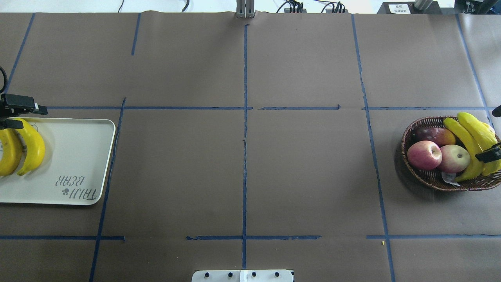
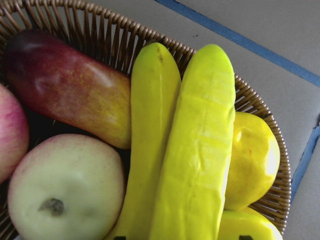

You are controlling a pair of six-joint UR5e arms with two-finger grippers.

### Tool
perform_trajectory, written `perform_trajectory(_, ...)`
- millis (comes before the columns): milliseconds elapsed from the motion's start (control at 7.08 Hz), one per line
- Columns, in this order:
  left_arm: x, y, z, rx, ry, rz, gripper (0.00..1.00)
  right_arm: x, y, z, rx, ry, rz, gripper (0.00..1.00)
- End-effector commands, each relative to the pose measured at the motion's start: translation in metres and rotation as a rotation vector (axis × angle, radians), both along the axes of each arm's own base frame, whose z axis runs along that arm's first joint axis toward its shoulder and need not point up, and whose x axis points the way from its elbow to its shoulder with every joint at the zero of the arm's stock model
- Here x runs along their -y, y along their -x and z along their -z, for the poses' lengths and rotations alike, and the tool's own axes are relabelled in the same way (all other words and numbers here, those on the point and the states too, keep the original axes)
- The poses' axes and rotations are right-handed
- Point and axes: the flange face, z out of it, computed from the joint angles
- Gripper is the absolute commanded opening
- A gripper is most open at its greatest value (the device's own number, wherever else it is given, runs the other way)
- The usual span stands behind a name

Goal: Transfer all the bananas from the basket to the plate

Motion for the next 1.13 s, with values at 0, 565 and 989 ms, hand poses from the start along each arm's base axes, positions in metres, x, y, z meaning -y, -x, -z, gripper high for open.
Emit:
perform_trajectory(0, 0.0, 0.0, 0.0, 0.0, 0.001, 0.0, 1.0, 0.002, 0.001, 0.005, 0.009, -0.008, 0.001, 0.12)
perform_trajectory(565, -0.001, -0.001, 0.002, -0.007, -0.001, -0.004, 1.0, -0.002, -0.005, 0.043, 0.046, -0.053, -0.011, 0.03)
perform_trajectory(989, -0.011, -0.016, 0.023, -0.085, -0.117, -0.042, 1.0, -0.005, -0.047, 0.074, 0.202, -0.022, -0.051, 0.02)
